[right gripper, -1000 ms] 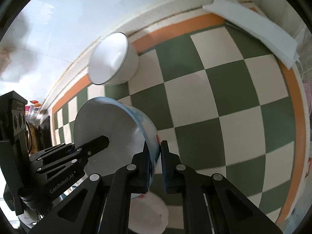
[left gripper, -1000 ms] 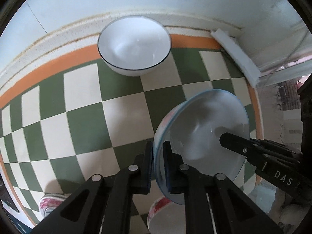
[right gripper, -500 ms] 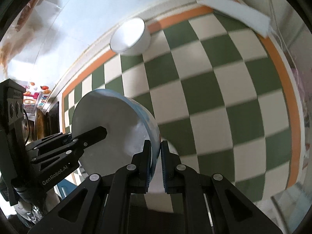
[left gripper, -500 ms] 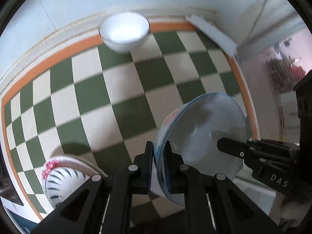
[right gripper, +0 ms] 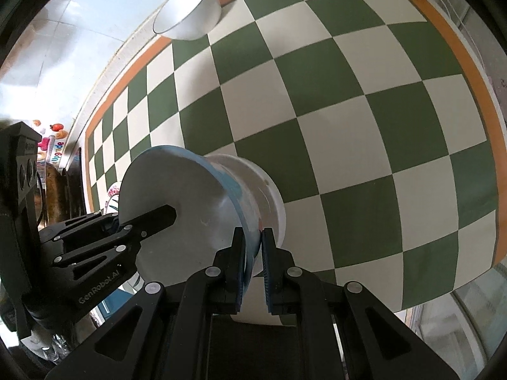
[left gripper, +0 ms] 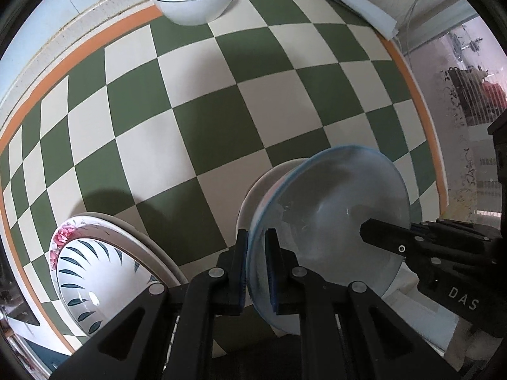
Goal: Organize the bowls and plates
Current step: 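Carry the bowl stack with the right tool to the black-rimmed white bowl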
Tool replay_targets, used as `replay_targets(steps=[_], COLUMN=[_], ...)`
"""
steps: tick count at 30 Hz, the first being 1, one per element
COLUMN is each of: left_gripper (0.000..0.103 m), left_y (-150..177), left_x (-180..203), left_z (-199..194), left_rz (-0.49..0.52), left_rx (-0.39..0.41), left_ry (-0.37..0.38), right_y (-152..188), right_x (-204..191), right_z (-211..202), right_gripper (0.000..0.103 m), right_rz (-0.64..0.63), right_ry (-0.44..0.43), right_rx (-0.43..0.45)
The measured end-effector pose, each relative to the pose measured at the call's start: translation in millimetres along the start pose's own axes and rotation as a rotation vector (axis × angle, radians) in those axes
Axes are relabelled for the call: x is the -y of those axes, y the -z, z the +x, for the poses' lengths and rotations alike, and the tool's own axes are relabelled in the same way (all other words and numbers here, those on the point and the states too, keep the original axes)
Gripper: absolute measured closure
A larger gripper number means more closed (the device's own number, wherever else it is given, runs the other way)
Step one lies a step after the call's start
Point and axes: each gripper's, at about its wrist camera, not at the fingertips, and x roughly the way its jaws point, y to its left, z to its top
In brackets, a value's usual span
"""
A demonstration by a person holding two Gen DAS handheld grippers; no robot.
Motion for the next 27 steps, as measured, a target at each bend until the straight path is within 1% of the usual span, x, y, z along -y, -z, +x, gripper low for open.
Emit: replay_targets(steps=[12,13,19,27], left_gripper=[0.094,0.094,0.094,0.094], left_y=[-3,-3,-4,0], left_x=[1,0,0,-5], left_z=[11,11,10,7], left_rz=[-0.005,-0.01,-0.007,-0.033], left_rx=[-0.027,-0.03,-0.024,-0.03], left_ry=[-0.005,0.004,-0.006,0.009], right_y=[-5,-5,-6,-4], right_x=[2,2,5,4], right_z=[9,10,11,5], right_gripper=[0.09,0.09,0.09,0.09], right_rz=[0.011,0.012,0.017,0.016], right_ry=[0.021,0.023,0.011,0.002], right_rx=[-0.028,-0.031,-0.037,-0.029])
